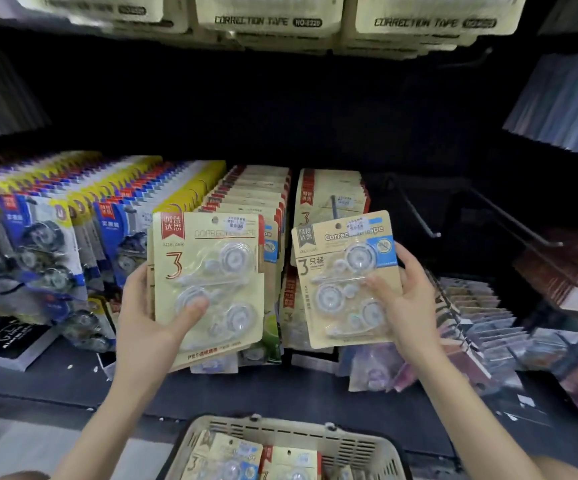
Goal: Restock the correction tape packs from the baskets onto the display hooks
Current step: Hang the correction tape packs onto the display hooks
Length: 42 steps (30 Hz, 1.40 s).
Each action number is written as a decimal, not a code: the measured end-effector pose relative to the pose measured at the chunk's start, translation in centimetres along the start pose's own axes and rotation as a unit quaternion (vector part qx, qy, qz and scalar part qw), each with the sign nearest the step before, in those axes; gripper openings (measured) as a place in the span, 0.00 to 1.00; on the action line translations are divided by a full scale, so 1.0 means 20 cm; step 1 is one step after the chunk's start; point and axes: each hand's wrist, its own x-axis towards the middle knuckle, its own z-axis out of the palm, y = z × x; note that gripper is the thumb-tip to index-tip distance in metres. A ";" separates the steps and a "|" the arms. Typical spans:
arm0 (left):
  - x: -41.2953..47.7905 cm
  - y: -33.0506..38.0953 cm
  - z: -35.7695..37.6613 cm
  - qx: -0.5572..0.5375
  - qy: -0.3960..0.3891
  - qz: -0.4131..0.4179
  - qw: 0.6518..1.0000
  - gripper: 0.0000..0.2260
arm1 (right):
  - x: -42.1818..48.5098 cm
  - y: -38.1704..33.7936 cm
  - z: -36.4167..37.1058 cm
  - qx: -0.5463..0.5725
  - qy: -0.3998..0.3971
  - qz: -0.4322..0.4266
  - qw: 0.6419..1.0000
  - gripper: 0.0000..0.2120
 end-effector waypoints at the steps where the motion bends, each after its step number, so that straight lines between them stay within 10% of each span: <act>1: 0.01 0.01 0.00 0.002 -0.001 0.005 1.000 0.29 | 0.00 0.01 0.00 0.000 0.000 -0.001 1.000 0.24; 19: 0.22 0.14 0.08 0.008 0.005 0.042 0.999 0.31 | 0.52 0.36 0.22 0.074 0.048 0.160 0.983 0.20; 32: 0.24 0.09 0.11 -0.051 -0.024 0.002 0.998 0.34 | 0.38 0.22 0.16 -0.175 0.096 0.069 0.978 0.16; 42: 0.11 0.12 0.26 -0.135 -0.145 -0.042 0.979 0.35 | 0.03 -0.15 0.29 0.022 -0.143 0.090 0.985 0.19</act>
